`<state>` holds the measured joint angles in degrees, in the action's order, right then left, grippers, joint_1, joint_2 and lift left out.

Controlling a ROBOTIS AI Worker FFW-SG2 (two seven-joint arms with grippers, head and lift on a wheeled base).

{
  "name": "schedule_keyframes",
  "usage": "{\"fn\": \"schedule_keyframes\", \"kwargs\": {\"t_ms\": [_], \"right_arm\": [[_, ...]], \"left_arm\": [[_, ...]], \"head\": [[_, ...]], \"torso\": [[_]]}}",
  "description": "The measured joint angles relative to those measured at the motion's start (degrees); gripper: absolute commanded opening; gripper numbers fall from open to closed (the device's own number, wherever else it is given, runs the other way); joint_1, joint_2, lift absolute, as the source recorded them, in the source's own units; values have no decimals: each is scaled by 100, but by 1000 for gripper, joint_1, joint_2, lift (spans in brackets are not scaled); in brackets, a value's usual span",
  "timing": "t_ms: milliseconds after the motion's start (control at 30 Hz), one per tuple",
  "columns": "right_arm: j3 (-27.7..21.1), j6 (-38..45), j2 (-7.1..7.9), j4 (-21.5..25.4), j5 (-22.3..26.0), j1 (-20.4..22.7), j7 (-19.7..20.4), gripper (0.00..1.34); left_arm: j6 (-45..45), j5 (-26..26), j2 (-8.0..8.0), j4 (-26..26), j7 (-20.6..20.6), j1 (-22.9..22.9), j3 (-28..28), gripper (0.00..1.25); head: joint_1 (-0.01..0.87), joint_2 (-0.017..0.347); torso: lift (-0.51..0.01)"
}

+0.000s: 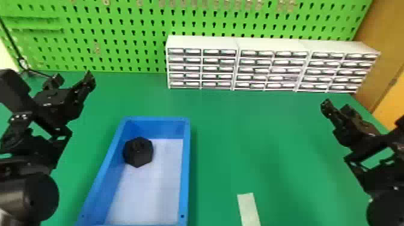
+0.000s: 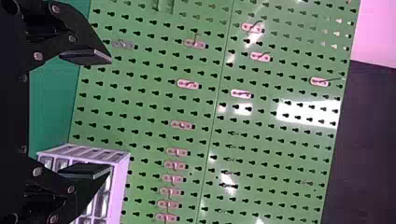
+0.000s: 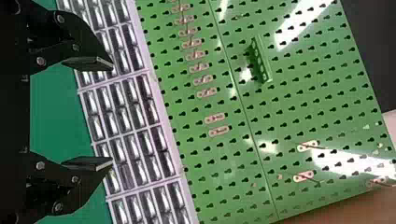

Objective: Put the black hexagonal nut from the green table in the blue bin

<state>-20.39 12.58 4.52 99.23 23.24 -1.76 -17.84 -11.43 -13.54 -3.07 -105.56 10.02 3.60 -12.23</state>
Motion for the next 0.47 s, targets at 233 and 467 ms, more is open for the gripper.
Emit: {"fn": "schedule_keyframes", "kwargs": {"t_ms": [233, 467], "right_arm": [[3, -1, -8, 0, -12, 0, 0, 801], [-11, -1, -34, 0, -32, 0, 0, 801]], "left_arm": [[0, 0, 0, 0, -4, -2, 1, 816], [0, 0, 0, 0, -12, -15, 2, 816]], "head": [[692, 8], [692, 8]], "torso": [[-97], [-97]]}}
